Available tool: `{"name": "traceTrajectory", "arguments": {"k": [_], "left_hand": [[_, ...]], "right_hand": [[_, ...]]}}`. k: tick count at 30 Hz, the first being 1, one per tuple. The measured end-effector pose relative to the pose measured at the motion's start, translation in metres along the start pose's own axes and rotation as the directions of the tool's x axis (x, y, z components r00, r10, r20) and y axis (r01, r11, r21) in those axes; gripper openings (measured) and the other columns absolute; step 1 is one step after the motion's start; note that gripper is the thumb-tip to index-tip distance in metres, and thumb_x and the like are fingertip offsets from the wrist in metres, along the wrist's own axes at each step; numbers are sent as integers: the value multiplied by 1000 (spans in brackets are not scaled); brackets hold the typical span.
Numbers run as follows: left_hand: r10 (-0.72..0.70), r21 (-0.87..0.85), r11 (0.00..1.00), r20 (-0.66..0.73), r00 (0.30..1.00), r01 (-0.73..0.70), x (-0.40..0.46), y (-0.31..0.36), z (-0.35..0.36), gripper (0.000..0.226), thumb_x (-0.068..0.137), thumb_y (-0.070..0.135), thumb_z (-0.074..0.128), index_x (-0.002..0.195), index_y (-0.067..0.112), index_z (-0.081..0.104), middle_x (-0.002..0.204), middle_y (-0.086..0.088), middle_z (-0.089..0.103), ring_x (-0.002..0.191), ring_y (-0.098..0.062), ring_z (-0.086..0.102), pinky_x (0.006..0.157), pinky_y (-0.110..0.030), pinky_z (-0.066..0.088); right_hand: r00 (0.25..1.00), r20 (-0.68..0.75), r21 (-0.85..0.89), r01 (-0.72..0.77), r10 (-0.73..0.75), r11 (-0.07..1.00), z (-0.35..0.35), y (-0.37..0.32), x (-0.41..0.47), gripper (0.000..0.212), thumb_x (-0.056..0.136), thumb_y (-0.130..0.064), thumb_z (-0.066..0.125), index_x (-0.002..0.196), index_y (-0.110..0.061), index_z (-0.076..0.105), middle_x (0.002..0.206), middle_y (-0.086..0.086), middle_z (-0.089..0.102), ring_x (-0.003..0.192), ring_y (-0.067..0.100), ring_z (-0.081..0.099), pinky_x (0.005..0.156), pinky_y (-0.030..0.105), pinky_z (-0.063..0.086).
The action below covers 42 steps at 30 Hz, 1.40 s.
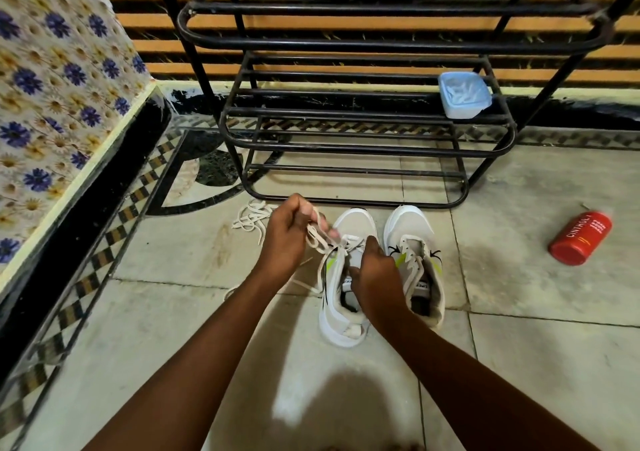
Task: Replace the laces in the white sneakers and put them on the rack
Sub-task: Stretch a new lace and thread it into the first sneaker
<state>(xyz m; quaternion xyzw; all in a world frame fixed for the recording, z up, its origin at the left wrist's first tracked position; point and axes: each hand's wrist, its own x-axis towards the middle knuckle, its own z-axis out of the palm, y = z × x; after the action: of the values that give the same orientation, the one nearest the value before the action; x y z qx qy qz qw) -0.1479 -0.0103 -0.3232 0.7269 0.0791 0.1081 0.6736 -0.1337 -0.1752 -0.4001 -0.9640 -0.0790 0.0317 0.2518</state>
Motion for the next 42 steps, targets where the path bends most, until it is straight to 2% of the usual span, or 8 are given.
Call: {"name": "traceTrajectory", "arguments": {"k": [2,5,10,16,24,34,39,42], "left_hand": [[-41,-19,999,-78,996,39,2,0,0,28,112,23,40,87,13,45,72,-8,49,64,-23,48,63,-38,43],[81,271,962,-156,985,-36,8,-2,-9,31,111,34,38,83,21,44,69,2,46,60,-19,42,59,-38,39],[324,688,625,201,925,-369,1,9,-2,15,96,4,45,89,16,42,69,-1,48,60,-23,44,56,-41,37],[114,870,447,175,978,-208,-3,-22,-10,9,84,8,63,82,16,68,82,1,49,68,-31,60,59,-32,43],[-57,919,387,105,993,-76,-10,-23,-4,15,91,35,71,105,30,76,103,1,47,85,-28,66,77,-35,53],[-277,797,602,159,948,42,-6,-32,5,9,85,18,65,85,27,66,103,5,53,92,-20,63,87,-42,55],[-175,621,771,-11,984,144,-4,-28,-2,13,87,24,71,78,32,66,73,19,70,73,-6,69,74,-31,57],[-93,434,891,-106,990,130,-1,-7,-6,19,89,10,73,78,26,71,73,8,73,72,-11,71,70,-27,54]], "right_hand": [[1000,16,-27,3,-3,1000,1,-1,0,43,92,-10,65,129,0,46,103,17,65,92,34,66,73,37,51],[995,57,-33,-75,76,997,2,-2,3,34,101,-13,53,131,-1,43,99,11,63,93,30,68,68,31,47],[987,124,16,-100,98,995,3,-1,3,19,106,-20,43,122,-10,44,87,0,53,86,27,61,56,14,34],[992,100,-86,-74,82,994,5,-2,6,32,101,-15,55,128,-1,44,98,13,65,92,31,69,68,31,52],[998,42,-56,-52,54,997,6,-3,5,31,89,0,54,117,-4,40,97,14,68,87,29,72,72,39,60],[999,45,-81,1,3,997,-2,-7,4,35,87,-2,60,119,0,45,105,19,66,96,37,68,76,39,57],[996,45,-47,77,-75,996,-7,-5,3,41,82,-6,62,119,-1,46,110,18,63,101,36,64,81,39,54],[995,25,35,96,-97,995,-10,-4,4,41,79,-16,68,115,-6,51,109,15,63,103,36,61,83,40,52]]}}
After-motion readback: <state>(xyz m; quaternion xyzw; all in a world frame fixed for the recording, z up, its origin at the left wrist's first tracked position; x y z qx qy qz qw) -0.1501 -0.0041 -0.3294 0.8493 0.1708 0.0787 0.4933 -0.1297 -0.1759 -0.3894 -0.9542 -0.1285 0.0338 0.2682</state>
